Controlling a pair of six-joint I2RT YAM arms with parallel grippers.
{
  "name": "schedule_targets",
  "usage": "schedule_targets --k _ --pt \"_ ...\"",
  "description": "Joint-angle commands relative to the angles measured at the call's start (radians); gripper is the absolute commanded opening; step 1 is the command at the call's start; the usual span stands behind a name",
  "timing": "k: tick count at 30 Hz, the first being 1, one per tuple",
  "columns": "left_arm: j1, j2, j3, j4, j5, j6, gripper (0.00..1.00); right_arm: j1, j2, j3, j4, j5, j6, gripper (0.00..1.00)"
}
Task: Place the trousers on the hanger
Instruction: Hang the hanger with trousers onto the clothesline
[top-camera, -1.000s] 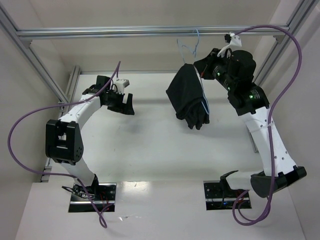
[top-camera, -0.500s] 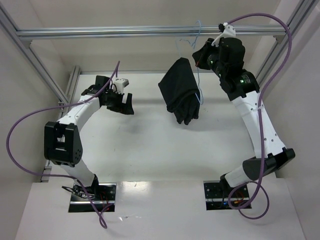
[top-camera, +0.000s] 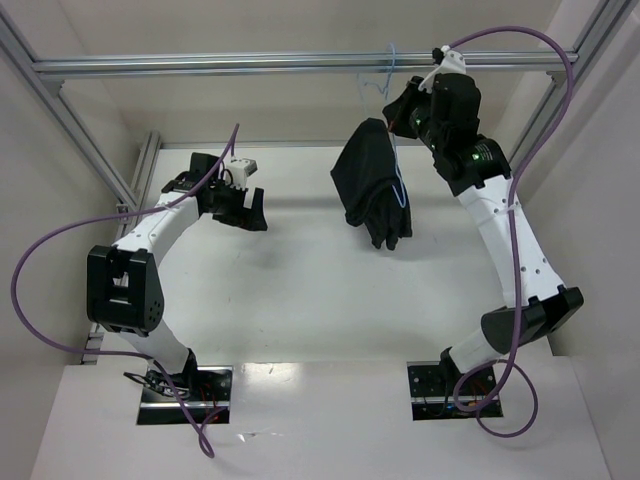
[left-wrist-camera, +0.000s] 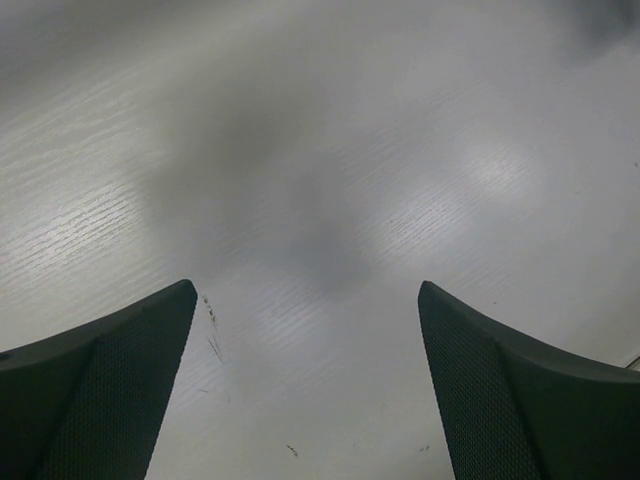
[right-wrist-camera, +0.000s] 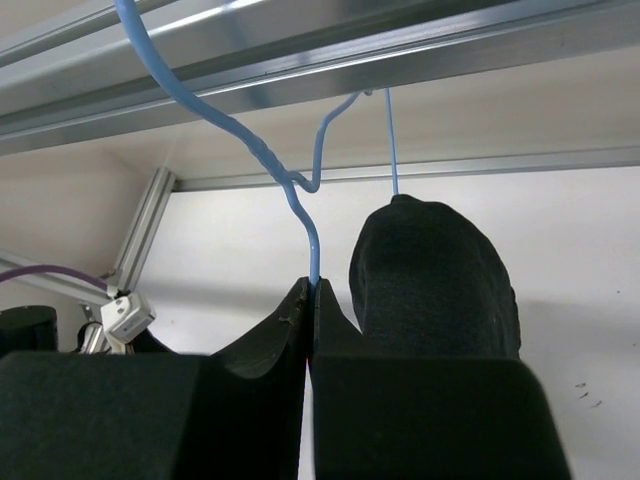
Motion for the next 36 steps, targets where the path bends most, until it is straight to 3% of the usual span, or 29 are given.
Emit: schedule_targets --k 1,9,14,16,17,20,23,24,30,36 --pt "0.002 -0.032 -0.010 0.035 0.012 0.018 0.99 0.008 0.016 0.105 0.158 0.019 0.014 0.00" --pt "0.002 -0.041 -0.010 0.035 0.012 0.018 0.99 0.008 0.099 0.168 0.101 -0.001 0.032 0.00" --pt "0.002 -0.050 -0.032 0.035 0.021 0.018 0.99 0.008 0.073 0.064 0.127 -0.001 0.043 0.02" --pt "0.002 -0.050 -0.032 0.035 0.021 0.018 0.99 0.008 0.038 0.027 0.159 -0.010 0.043 0.18" --pt "0.002 -0.059 -0.032 0.035 0.021 0.018 0.99 0.008 0.038 0.001 0.159 -0.010 0.043 0.32" --pt "0.002 -0.059 -0.032 0.035 0.021 0.018 0.99 0.008 0.009 -0.037 0.168 -0.031 0.043 0.55" --pt "0.002 -0.068 -0.032 0.035 0.012 0.018 0.99 0.008 -0.045 -0.077 0.177 -0.057 0.043 0.85" --pt "0.002 -0.068 -0.032 0.035 0.012 0.018 0.99 0.008 -0.060 -0.087 0.177 -0.073 0.043 1.00" --pt "0.002 -0.078 -0.032 0.035 0.003 0.018 0.99 0.008 -0.261 -0.169 0.177 -0.106 0.043 1.00" --pt "0.002 -0.122 -0.032 0.026 -0.039 0.009 0.99 -0.012 -0.508 -0.304 0.121 0.109 0.032 1.00"
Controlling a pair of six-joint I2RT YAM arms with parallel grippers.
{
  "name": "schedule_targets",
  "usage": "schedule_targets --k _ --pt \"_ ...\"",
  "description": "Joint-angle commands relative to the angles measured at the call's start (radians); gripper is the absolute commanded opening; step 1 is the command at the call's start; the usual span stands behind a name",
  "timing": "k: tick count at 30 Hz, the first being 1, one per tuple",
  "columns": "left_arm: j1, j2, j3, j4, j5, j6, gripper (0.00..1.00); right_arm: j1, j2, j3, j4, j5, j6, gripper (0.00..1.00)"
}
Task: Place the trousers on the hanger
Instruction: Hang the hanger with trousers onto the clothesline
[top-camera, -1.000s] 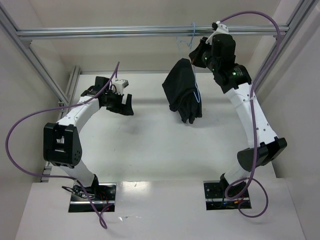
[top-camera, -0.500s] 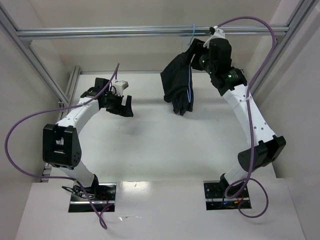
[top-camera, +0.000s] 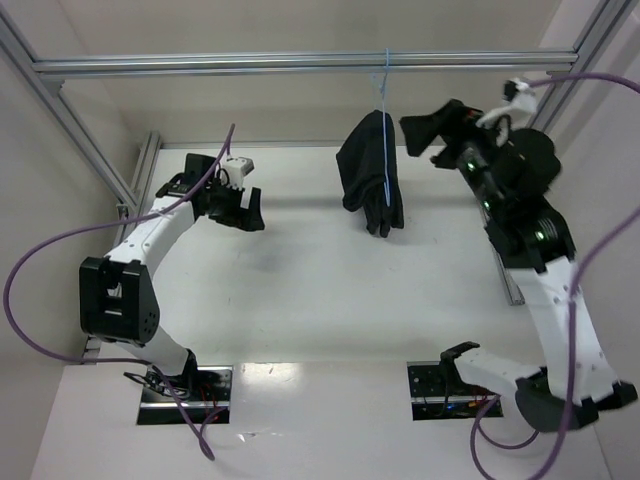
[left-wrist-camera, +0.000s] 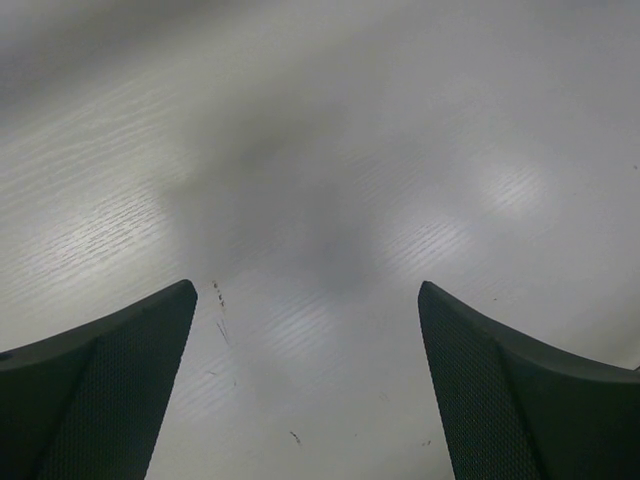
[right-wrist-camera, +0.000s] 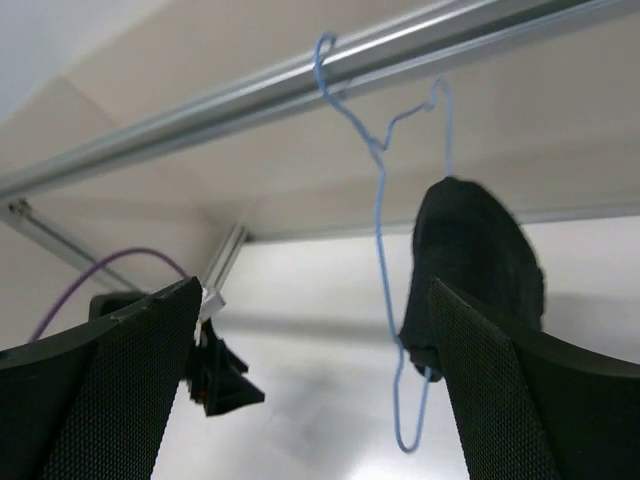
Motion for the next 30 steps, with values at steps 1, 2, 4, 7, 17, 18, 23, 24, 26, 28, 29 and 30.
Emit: schedule_targets --k 1,2,4,7,17,18,23,24,26,28,29,30 --pt "0.002 -0.077 -0.004 0.025 -0.029 0.009 0.99 -0.031 -0.141 -0.078 0.021 0.193 -0.001 1.00" --pt "0.002 -0.090 -0.013 0.016 -0.029 0.009 0.99 -0.057 -0.159 -0.133 0.000 0.227 -0.001 1.00" --pt "0.002 -0.133 -0.025 0.007 -0.038 0.009 0.99 -0.138 -0.215 -0.221 -0.028 0.334 -0.011 1.00" --pt "0.002 -0.179 -0.054 -0.037 -0.038 -0.012 0.99 -0.151 -0.279 -0.397 -0.051 0.460 -0.050 1.00" --pt "0.082 -0.406 -0.183 -0.090 -0.069 -0.092 0.99 -0.151 -0.704 -0.858 0.121 0.918 -0.096 1.00" --pt "0.092 -0.418 -0.192 -0.090 -0.098 -0.092 0.99 -0.151 -0.718 -0.872 0.121 0.963 -0.105 1.00" --pt "0.102 -0.464 -0.192 -0.080 -0.167 -0.113 0.99 -0.151 -0.811 -0.933 0.205 0.942 -0.178 1.00" --pt "0.102 -0.464 -0.192 -0.080 -0.179 -0.114 0.99 -0.151 -0.833 -0.933 0.205 0.942 -0.178 1.00" --pt "0.102 -0.475 -0.201 -0.070 -0.216 -0.123 0.99 -0.151 -0.845 -0.933 0.205 0.933 -0.178 1.00" --pt "0.102 -0.484 -0.201 -0.070 -0.230 -0.132 0.99 -0.151 -0.845 -0.933 0.195 0.924 -0.178 1.00" --pt "0.102 -0.484 -0.201 -0.059 -0.241 -0.132 0.99 -0.151 -0.854 -0.924 0.186 0.924 -0.178 1.00" --pt "0.102 -0.484 -0.212 -0.059 -0.250 -0.132 0.99 -0.151 -0.854 -0.924 0.185 0.924 -0.168 1.00"
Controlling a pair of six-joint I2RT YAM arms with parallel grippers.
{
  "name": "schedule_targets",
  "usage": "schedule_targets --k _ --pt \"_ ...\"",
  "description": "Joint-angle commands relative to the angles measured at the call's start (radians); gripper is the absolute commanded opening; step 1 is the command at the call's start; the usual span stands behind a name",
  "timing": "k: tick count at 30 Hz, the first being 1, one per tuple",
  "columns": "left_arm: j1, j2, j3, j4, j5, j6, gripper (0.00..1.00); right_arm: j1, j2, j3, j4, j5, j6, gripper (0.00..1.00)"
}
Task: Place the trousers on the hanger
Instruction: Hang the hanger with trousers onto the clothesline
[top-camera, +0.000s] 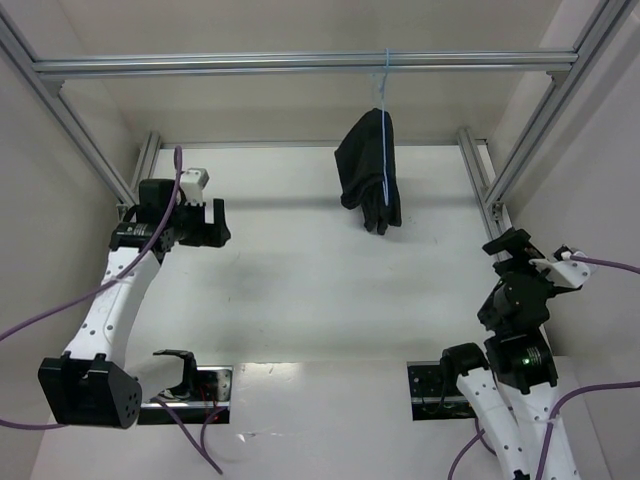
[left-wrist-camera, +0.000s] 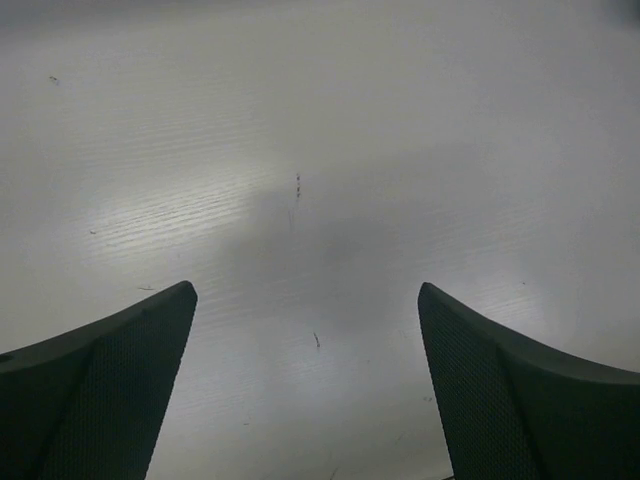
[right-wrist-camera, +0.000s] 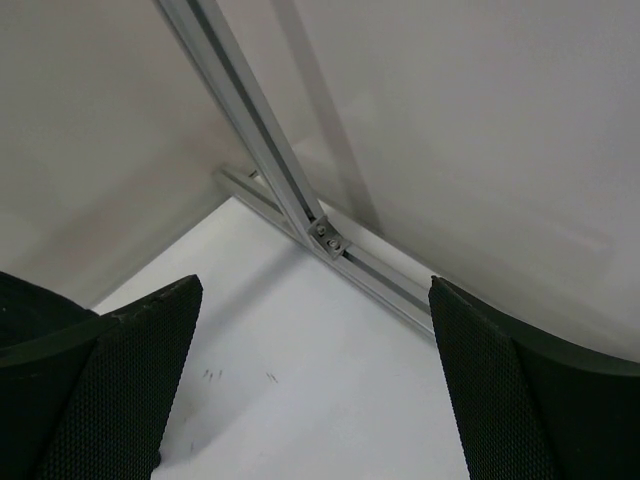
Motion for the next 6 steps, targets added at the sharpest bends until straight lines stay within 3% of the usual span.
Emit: schedule_targets --k 1,6 --pt "0.005 -0.028 -0.023 0.062 -0.061 -0.023 0.99 -0.004 -0.027 0.002 0.092 0.042 -0.003 1.00" --pt "0.005 -0.038 -0.053 0.071 -0.069 -0.022 0.99 -0.004 -0.037 0.002 0.082 0.032 -0.003 1.00"
